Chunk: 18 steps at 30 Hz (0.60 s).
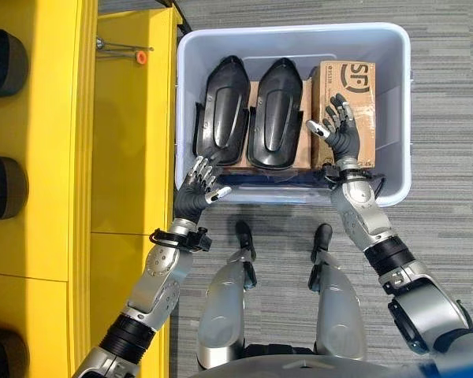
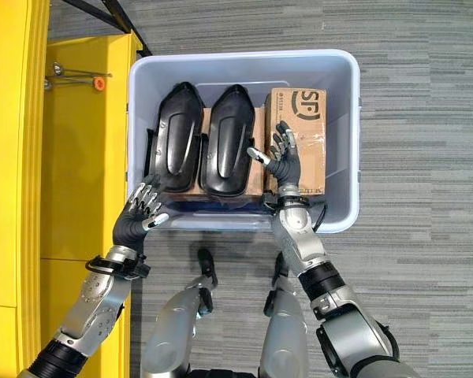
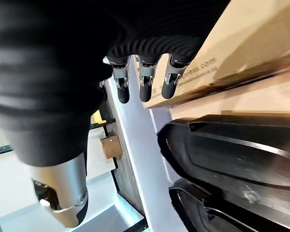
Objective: Move parts from the plastic box to the shelf.
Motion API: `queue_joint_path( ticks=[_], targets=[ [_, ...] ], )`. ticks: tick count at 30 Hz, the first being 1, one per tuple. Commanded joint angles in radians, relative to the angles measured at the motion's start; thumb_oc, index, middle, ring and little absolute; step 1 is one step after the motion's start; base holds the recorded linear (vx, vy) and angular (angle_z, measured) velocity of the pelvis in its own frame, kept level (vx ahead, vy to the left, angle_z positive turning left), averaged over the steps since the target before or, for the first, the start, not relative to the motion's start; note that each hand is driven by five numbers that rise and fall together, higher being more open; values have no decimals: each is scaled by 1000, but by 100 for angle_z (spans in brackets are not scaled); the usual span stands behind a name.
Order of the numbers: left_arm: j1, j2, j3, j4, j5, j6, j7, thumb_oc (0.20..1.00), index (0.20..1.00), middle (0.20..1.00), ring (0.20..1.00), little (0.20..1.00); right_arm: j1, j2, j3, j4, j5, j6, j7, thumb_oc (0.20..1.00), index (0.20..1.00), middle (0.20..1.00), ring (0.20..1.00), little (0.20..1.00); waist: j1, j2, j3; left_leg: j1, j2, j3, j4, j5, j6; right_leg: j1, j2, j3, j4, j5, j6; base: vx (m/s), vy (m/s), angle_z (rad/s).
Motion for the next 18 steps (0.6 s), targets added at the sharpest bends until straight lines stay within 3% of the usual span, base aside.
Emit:
queue_joint_path(
  ticks=[1, 18],
  targets=[
    [29, 21, 8, -76, 35, -58, 15, 1000, 1000, 1000, 1000, 1000, -27, 9, -18, -28, -35, -55, -2, 1000, 1000, 1000, 1000, 1000, 2, -2, -3, -11, 142, -97, 39, 55, -123, -41, -115, 85, 17, 97, 102, 0, 0, 0],
    [29, 25, -2, -79, 46, -70, 38, 1000, 1000, 1000, 1000, 1000, -14, 45, 30, 36, -18, -45, 10, 1000, 1000, 1000, 1000, 1000, 12, 1, 11, -44, 133, -108, 43, 63, -125, -41, -121, 71, 0, 103, 100, -7, 1, 1]
  ],
)
